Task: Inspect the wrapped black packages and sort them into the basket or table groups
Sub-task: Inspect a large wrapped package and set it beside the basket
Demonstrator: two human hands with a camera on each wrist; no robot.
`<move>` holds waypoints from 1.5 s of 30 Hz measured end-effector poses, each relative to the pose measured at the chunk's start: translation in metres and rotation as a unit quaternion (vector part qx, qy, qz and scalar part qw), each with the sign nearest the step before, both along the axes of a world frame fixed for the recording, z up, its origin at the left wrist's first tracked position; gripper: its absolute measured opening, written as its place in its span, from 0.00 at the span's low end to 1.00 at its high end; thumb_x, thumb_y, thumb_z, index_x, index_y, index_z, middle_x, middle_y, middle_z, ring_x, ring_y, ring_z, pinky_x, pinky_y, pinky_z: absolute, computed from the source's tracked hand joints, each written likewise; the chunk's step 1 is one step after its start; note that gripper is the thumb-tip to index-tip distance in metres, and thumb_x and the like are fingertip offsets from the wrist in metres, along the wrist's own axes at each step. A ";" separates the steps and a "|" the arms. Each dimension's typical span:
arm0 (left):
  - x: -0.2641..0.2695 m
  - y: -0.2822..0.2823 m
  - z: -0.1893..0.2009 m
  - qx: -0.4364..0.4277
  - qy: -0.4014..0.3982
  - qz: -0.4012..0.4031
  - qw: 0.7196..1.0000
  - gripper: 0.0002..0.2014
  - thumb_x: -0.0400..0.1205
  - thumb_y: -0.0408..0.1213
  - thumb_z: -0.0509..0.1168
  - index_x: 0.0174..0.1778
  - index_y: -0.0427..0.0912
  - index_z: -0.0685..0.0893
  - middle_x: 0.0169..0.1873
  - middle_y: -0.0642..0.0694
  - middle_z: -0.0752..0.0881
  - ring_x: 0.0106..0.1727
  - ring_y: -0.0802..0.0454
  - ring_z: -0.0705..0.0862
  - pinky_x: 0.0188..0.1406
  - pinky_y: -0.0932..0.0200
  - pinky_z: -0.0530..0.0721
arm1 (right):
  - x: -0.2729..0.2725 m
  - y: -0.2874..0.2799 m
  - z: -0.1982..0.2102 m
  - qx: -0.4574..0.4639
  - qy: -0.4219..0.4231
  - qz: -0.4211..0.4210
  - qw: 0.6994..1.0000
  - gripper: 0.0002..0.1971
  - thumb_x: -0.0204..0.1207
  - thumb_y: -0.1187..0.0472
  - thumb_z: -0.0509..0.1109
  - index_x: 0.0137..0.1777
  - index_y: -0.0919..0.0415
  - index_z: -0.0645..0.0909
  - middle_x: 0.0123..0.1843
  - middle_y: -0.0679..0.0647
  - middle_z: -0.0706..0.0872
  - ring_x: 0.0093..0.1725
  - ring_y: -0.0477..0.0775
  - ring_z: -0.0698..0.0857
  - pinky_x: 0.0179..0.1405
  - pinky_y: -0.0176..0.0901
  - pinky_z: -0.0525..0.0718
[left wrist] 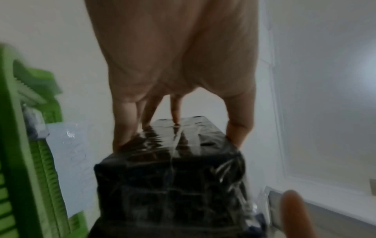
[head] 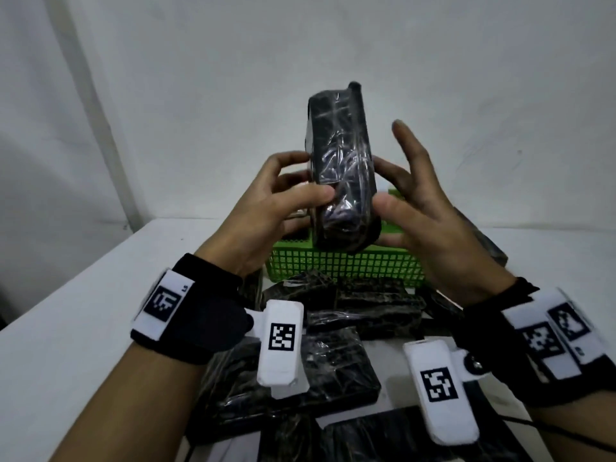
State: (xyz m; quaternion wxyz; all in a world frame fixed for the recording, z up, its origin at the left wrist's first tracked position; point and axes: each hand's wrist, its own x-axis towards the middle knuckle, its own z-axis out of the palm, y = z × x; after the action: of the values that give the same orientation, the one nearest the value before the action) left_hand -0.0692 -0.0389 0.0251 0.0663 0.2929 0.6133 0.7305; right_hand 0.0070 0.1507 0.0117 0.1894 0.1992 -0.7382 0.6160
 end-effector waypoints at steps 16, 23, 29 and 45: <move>0.010 0.012 -0.008 -0.094 0.106 -0.064 0.988 0.37 0.75 0.39 0.76 0.78 0.59 0.67 0.73 0.49 0.80 0.63 0.54 0.88 0.53 0.55 0.88 | -0.009 0.004 -0.008 -0.088 -0.082 -0.029 0.992 0.44 0.72 0.53 0.73 0.85 0.42 0.55 0.63 0.51 0.90 0.58 0.51 0.92 0.51 0.52 0.89; 0.007 0.005 -0.008 -0.159 0.227 -0.017 0.961 0.46 0.70 0.39 0.80 0.81 0.62 0.63 0.78 0.63 0.72 0.77 0.62 0.75 0.71 0.48 0.81 | 0.003 0.018 0.004 -0.125 -0.117 0.079 0.982 0.43 0.65 0.23 0.69 0.77 0.47 0.79 0.75 0.57 0.83 0.74 0.63 0.83 0.67 0.76 0.81; 0.011 0.018 -0.006 -0.222 0.304 0.010 0.926 0.48 0.74 0.27 0.77 0.84 0.56 0.57 0.80 0.58 0.66 0.80 0.71 0.64 0.76 0.53 0.77 | 0.007 0.015 0.008 -0.155 -0.083 0.029 0.984 0.22 0.78 0.46 0.61 0.64 0.55 0.86 0.67 0.61 0.89 0.67 0.64 0.88 0.63 0.78 0.84; 0.014 0.011 -0.007 -0.067 0.230 -0.053 0.969 0.22 0.83 0.34 0.66 0.71 0.46 0.69 0.85 0.54 0.64 0.84 0.60 0.64 0.80 0.49 0.73 | 0.001 0.013 0.001 -0.047 0.079 0.001 0.996 0.47 0.65 0.63 0.69 0.87 0.46 0.59 0.69 0.41 0.86 0.66 0.51 0.86 0.57 0.48 0.87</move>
State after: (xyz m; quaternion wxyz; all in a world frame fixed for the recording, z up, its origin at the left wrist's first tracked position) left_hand -0.0549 -0.0276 0.0183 -0.0186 0.4803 0.6432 0.5961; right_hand 0.0080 0.1638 0.0131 0.2559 0.2389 -0.6911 0.6324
